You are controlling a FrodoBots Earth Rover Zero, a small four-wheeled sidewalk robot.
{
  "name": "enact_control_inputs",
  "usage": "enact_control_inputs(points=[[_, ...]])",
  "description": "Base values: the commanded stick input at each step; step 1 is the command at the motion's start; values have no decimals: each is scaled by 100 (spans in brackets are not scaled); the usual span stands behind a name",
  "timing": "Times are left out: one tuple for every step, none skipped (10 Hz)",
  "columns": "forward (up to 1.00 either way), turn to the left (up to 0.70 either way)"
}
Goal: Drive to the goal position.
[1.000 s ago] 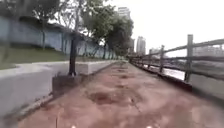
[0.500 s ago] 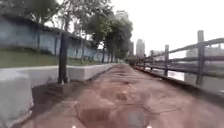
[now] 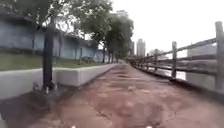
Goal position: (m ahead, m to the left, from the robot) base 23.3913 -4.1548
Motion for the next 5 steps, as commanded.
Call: enact_control_inputs(points=[[100,-28],[100,5],[100,5],[100,-3],[100,-35]])
